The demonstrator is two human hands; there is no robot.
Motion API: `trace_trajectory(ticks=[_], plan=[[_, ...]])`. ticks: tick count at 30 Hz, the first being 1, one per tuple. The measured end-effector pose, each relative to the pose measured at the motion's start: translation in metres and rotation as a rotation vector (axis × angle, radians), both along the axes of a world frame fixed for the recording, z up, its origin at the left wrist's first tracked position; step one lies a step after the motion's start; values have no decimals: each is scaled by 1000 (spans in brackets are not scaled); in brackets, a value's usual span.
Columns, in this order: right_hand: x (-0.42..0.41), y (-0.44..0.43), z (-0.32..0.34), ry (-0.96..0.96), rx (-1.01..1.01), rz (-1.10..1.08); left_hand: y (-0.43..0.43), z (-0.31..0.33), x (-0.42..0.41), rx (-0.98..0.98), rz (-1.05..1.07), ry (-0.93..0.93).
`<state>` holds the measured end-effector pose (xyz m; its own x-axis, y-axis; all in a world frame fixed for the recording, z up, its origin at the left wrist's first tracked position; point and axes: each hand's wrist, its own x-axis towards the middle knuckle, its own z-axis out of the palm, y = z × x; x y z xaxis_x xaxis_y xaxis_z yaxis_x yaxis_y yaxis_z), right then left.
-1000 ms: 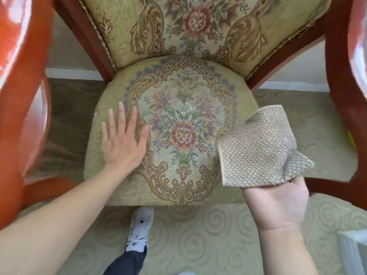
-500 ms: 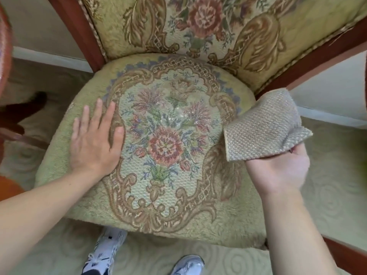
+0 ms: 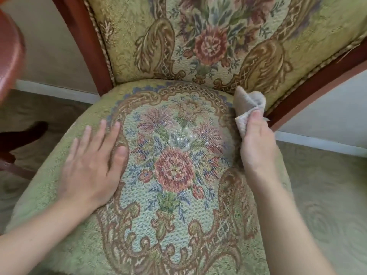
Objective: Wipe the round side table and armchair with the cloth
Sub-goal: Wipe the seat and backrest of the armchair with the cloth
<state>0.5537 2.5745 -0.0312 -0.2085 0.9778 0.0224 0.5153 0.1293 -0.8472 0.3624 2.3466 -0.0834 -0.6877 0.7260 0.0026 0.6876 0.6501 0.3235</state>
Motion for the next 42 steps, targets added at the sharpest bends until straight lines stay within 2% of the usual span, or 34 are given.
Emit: trace_trajectory(ticks=[2, 5, 10, 15, 21, 23, 24, 27, 29, 32, 34, 37, 38, 39, 41, 42], plan=[[-21, -8, -19, -112, 37, 64, -1, -4, -3, 44, 11, -3], [-39, -13, -37, -390, 121, 163, -2, -11, -7, 89, 0, 13], [-47, -23, -42, -583, 236, 282, 0, -24, -14, 149, -4, 36], [-84, -69, -40, -592, 273, 543, -2, -23, -11, 174, -29, 6], [-80, -99, -28, -536, 305, 613, -6, -15, -10, 152, -27, 3], [-65, -104, -21, -412, 264, 576, -6, -14, -12, 152, -32, -3], [-57, -104, -18, -268, 154, 562, -6, -15, -13, 154, -33, 0], [-36, -96, -6, 411, -456, 407, -4, -16, -14, 163, -35, 3], [-17, -83, -3, 819, -716, 221, -4, -16, -13, 159, -40, -3], [14, -57, 9, 1097, -735, 89, -3, -16, -11, 152, -43, 3], [29, -36, 19, 1145, -610, 19, -4, -16, -10, 152, -37, 3], [31, -5, 30, 980, -346, -101, -3, -16, -11, 150, -30, 5], [25, 0, 30, 792, -256, -132, -3, -16, -11, 147, -29, 12], [16, 2, 27, 516, -159, -114, -3, -17, -11, 145, -29, 17], [-6, 3, 7, -45, -20, 12, -2, -18, -11, 142, -28, 20], [-18, 1, -7, -268, 24, 111, -2, -18, -11, 138, -26, 22]])
